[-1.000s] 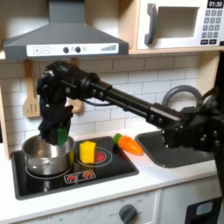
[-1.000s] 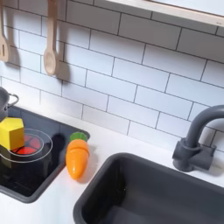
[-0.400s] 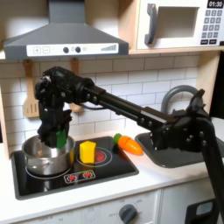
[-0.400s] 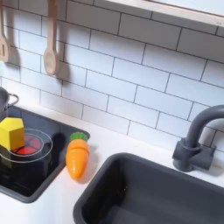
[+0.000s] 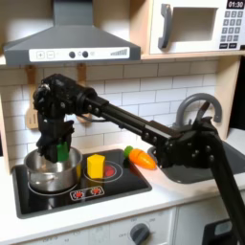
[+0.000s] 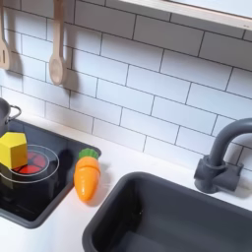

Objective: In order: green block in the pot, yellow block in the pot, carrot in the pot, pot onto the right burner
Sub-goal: 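Put the green block in the pot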

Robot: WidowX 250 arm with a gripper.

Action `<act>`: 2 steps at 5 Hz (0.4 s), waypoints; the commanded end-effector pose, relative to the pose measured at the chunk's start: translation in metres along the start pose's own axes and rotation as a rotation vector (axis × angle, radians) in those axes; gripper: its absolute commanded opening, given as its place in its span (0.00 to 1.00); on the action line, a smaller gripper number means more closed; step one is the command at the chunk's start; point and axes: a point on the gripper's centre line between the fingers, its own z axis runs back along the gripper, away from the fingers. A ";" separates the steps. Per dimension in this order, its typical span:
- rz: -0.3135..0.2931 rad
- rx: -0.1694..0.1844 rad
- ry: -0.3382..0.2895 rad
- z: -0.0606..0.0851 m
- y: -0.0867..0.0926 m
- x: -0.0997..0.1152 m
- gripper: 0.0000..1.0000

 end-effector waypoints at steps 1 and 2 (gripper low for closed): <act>-0.001 0.000 0.021 -0.002 0.002 0.000 0.00; -0.005 -0.001 0.031 -0.007 0.004 -0.002 0.00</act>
